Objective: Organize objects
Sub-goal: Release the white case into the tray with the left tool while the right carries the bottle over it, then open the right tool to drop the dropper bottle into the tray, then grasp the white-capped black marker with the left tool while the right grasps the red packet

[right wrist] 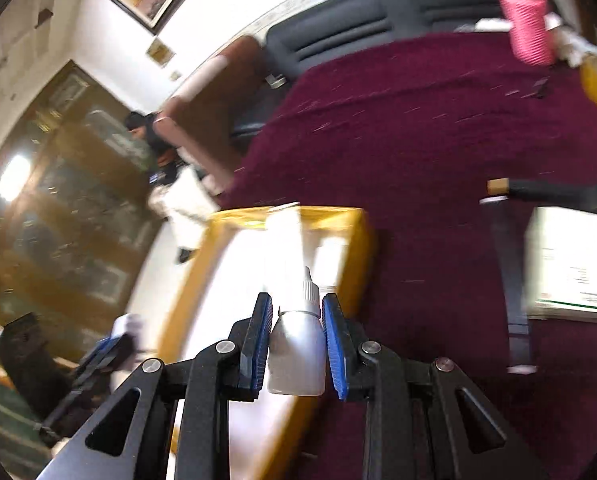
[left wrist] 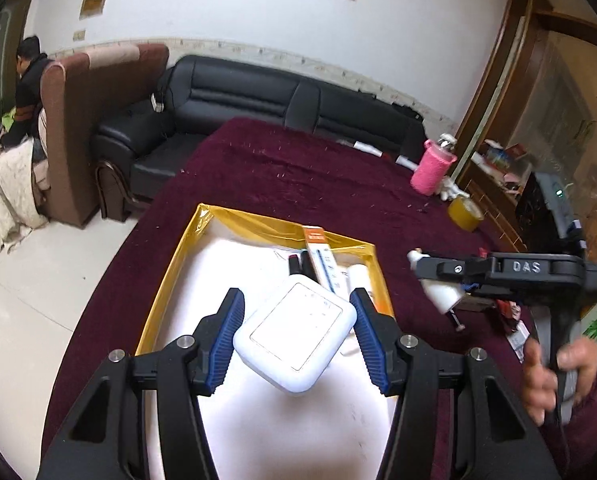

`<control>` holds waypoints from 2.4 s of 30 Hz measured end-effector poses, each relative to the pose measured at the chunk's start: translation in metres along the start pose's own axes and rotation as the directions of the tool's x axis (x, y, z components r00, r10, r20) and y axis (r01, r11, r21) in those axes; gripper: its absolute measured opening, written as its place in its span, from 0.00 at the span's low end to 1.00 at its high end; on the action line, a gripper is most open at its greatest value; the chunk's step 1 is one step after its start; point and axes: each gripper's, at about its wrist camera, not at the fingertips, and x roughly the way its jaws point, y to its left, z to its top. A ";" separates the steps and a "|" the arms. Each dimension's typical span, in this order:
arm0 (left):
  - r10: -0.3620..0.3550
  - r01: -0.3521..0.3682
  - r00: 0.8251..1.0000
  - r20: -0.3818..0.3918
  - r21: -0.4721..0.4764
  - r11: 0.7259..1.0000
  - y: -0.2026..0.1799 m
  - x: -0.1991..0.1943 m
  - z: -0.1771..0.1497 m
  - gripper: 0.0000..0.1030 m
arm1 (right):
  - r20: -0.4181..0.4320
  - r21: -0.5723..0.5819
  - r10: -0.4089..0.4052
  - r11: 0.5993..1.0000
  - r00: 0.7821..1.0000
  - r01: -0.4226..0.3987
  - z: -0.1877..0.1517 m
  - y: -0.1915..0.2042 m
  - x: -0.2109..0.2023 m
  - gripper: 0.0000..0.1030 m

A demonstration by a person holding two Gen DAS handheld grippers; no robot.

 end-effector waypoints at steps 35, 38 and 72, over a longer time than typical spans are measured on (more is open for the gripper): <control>0.022 -0.033 0.999 -0.045 -0.276 0.961 0.073 0.062 0.034 0.76 | -0.057 0.002 -0.108 0.994 0.993 0.108 0.017 0.041 0.119 0.40; 0.010 -0.018 0.999 -0.032 -0.294 0.956 0.068 0.045 0.033 0.81 | -0.028 -0.006 -0.099 0.995 0.995 0.099 0.013 0.043 0.101 0.51; -0.191 0.182 0.965 -0.181 -0.065 0.981 -0.156 0.048 -0.048 0.90 | 0.321 0.217 -0.507 0.861 0.800 0.459 -0.030 -0.169 -0.197 0.86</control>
